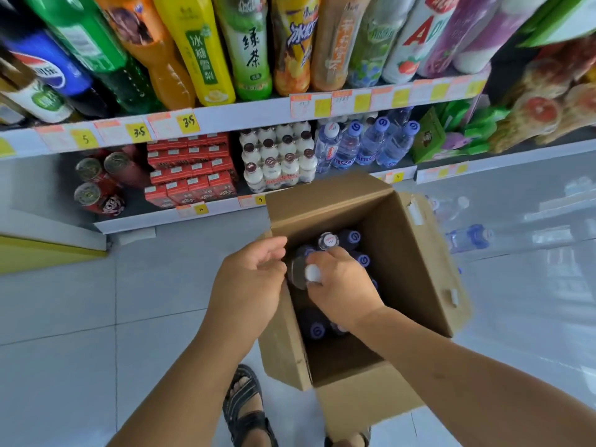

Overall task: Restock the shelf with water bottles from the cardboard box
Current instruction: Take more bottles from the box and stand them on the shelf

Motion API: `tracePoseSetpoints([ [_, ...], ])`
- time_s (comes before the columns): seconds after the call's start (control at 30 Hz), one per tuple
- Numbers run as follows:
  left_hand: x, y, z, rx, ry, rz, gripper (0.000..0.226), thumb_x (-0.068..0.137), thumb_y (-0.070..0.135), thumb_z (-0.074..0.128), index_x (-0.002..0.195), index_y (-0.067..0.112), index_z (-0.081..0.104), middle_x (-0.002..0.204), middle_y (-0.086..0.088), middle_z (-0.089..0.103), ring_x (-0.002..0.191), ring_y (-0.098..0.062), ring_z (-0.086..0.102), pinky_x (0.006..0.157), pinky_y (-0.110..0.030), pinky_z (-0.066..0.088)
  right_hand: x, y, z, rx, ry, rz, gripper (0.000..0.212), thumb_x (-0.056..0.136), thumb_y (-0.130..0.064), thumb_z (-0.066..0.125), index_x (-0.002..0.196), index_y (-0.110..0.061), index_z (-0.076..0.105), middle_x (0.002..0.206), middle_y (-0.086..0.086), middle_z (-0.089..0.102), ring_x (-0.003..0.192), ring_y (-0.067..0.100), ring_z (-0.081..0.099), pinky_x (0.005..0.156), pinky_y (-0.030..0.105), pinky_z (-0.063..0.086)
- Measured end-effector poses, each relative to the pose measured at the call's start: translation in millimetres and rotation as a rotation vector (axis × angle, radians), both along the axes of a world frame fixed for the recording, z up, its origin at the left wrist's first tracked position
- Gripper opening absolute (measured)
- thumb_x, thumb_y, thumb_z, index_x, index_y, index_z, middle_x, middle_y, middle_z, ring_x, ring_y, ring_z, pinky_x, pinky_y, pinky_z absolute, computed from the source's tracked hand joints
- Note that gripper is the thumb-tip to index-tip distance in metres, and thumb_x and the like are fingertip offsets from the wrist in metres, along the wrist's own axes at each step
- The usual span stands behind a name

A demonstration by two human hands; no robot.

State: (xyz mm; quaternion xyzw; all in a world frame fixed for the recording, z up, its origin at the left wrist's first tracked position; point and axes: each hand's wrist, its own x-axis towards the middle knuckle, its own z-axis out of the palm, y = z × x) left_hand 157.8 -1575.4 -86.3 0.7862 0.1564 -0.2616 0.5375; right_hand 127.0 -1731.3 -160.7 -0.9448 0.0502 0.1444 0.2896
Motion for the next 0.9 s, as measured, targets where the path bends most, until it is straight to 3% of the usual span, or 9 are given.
tracePoseSetpoints([
  [0.13, -13.7, -4.5, 70.5, 0.014, -0.028, -0.052, 0.046, 0.092, 0.005, 0.055, 0.118, 0.041, 0.066, 0.118, 0.017, 0.069, 0.108, -0.004, 0.063, 0.096, -0.038, 0.054, -1.3, -14.9, 133.9, 0.059, -0.149, -0.032, 0.032, 0.076, -0.02, 0.071, 0.107, -0.013, 0.069, 0.105, 0.011, 0.063, 0.096, 0.028, 0.059, 0.081, 0.03, 0.044],
  [0.23, -21.2, -8.7, 143.7, -0.055, -0.036, -0.147, 0.06, 0.086, 0.004, 0.064, 0.121, 0.051, 0.06, 0.124, 0.019, 0.064, 0.115, -0.006, 0.06, 0.087, -0.032, 0.054, -4.3, -22.8, 242.1, 0.085, -0.232, -0.05, 0.03, 0.072, -0.028, 0.069, 0.099, -0.014, 0.071, 0.095, 0.008, 0.066, 0.086, 0.026, 0.06, 0.069, 0.021, 0.033],
  [0.33, -25.1, -15.9, 228.7, -0.128, -0.082, -0.256, 0.081, 0.076, 0.007, 0.076, 0.143, 0.041, 0.045, 0.142, 0.014, 0.053, 0.131, -0.008, 0.048, 0.108, -0.043, 0.044, -5.5, -30.1, 354.0, 0.116, -0.252, -0.043, 0.029, 0.071, -0.022, 0.074, 0.1, -0.02, 0.071, 0.095, 0.001, 0.064, 0.082, 0.015, 0.057, 0.068, 0.027, 0.045],
  [0.4, -24.1, -22.2, 286.4, -0.167, -0.147, -0.298, 0.088, 0.07, 0.016, 0.08, 0.145, 0.042, 0.041, 0.134, 0.03, 0.053, 0.125, 0.01, 0.046, 0.106, -0.035, 0.045, -6.2, -35.1, 425.3, 0.154, -0.321, -0.024, 0.02, 0.069, -0.017, 0.073, 0.09, -0.016, 0.072, 0.086, 0.003, 0.066, 0.074, 0.012, 0.054, 0.06, 0.03, 0.046],
  [0.5, -23.2, -28.3, 370.7, -0.247, -0.259, -0.339, 0.083, 0.063, 0.023, 0.079, 0.131, 0.058, 0.047, 0.105, 0.049, 0.058, 0.105, 0.03, 0.047, 0.084, -0.013, 0.046, -9.0, -39.7, 526.1, 0.209, -0.397, -0.02, 0.019, 0.067, -0.02, 0.072, 0.086, -0.016, 0.072, 0.077, 0.002, 0.068, 0.074, 0.013, 0.058, 0.062, 0.033, 0.048],
  [0.57, -25.7, -30.0, 425.2, -0.304, -0.345, -0.348, 0.075, 0.065, 0.02, 0.08, 0.116, 0.068, 0.051, 0.114, 0.037, 0.064, 0.112, 0.018, 0.053, 0.083, -0.013, 0.047, -11.8, -42.9, 589.7, 0.246, -0.438, -0.013, 0.018, 0.071, -0.02, 0.072, 0.089, -0.019, 0.072, 0.075, -0.001, 0.067, 0.069, 0.012, 0.059, 0.062, 0.035, 0.05],
  [0.7, -28.0, -32.9, 513.4, -0.4, -0.527, -0.388, 0.084, 0.072, 0.025, 0.083, 0.139, 0.052, 0.042, 0.134, 0.026, 0.057, 0.128, 0.005, 0.049, 0.096, -0.024, 0.044, -13.5, -43.8, 696.6, 0.333, -0.56, -0.009, 0.014, 0.074, -0.019, 0.072, 0.087, -0.021, 0.073, 0.062, -0.007, 0.062, 0.05, -0.002, 0.05, 0.047, 0.018, 0.043],
  [0.8, -31.6, -32.7, 564.3, -0.43, -0.642, -0.399, 0.085, 0.075, 0.02, 0.084, 0.139, 0.053, 0.039, 0.129, 0.028, 0.06, 0.118, 0.008, 0.056, 0.087, -0.017, 0.051, -18.3, -36.8, 762.5, 0.346, -0.663, -0.004, 0.012, 0.073, -0.021, 0.073, 0.085, -0.023, 0.073, 0.063, -0.013, 0.062, 0.048, -0.005, 0.052, 0.045, 0.011, 0.043],
  [0.9, -30.2, -27.2, 605.4, -0.43, -0.759, -0.353, 0.077, 0.072, 0.029, 0.085, 0.132, 0.056, 0.046, 0.125, 0.026, 0.063, 0.112, 0.005, 0.06, 0.091, -0.031, 0.048, -20.1, -27.5, 812.8, 0.39, -0.792, -0.037, 0.009, 0.074, -0.023, 0.073, 0.082, -0.023, 0.075, 0.059, -0.014, 0.062, 0.049, -0.004, 0.05, 0.048, 0.014, 0.043],
])
